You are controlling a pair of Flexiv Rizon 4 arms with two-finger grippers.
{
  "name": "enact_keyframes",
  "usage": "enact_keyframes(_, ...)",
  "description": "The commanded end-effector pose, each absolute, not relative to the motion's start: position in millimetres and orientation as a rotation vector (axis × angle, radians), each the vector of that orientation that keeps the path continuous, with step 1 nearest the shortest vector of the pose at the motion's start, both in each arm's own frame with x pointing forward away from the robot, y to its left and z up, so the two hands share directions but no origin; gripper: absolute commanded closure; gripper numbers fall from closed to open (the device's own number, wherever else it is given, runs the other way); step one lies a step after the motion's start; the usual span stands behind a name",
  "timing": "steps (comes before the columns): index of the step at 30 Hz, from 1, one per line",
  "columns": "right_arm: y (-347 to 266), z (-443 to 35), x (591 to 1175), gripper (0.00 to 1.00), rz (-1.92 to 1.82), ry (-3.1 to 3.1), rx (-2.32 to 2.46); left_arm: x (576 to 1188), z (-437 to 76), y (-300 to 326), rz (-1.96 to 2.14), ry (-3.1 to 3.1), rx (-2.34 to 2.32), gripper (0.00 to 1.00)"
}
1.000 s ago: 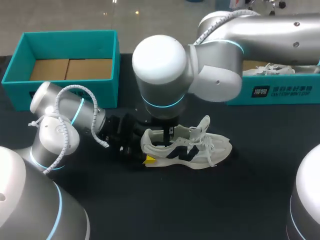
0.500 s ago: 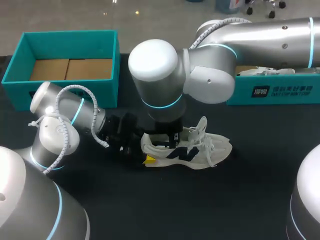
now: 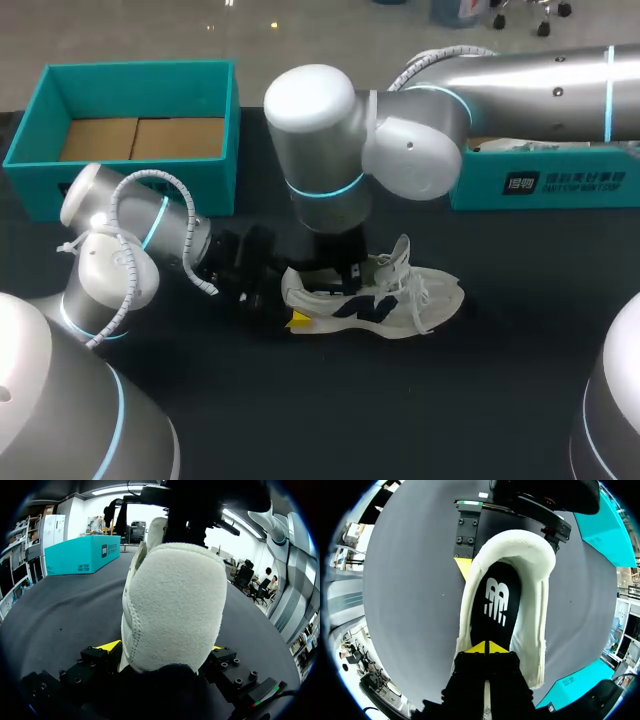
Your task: Take the shoe out of the shoebox, open the shoe tongue, remove and reinsert the insole, then place the shoe into the shoebox
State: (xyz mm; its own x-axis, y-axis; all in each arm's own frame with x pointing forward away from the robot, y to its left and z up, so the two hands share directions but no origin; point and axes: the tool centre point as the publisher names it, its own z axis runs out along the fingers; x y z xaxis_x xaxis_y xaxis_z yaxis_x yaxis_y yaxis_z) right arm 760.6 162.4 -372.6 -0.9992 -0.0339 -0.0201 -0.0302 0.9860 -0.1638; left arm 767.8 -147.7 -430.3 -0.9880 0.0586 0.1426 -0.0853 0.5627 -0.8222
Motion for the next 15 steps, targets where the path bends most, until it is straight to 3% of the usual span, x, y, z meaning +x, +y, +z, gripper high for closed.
enact_keyframes(1, 165.8, -385.2, 763.2, 1.00, -0.265, 3.123, -0.013, 768.8, -432.4, -147.3, 1.399, -2.639, 0.023, 1.00)
enact_keyframes(3, 163.3, -388.1, 764.1, 1.00, -0.248, 3.090, 0.033, 768.8, -432.4, -147.3, 1.399, -2.639, 0.023, 1.00)
enact_keyframes(4, 162.3, -388.4, 764.5, 0.91, -0.237, 3.083, 0.050, 768.8, -432.4, -147.3, 1.399, -2.639, 0.023, 1.00)
enact_keyframes(8, 160.8, -389.6, 765.6, 0.73, -0.219, 3.045, 0.086, 768.8, -432.4, -147.3, 1.399, -2.639, 0.023, 1.00)
enact_keyframes(15, 167.5, -390.7, 771.4, 0.68, -0.201, 2.991, 0.093, 768.8, -432.4, -147.3, 1.399, -2.639, 0.023, 1.00)
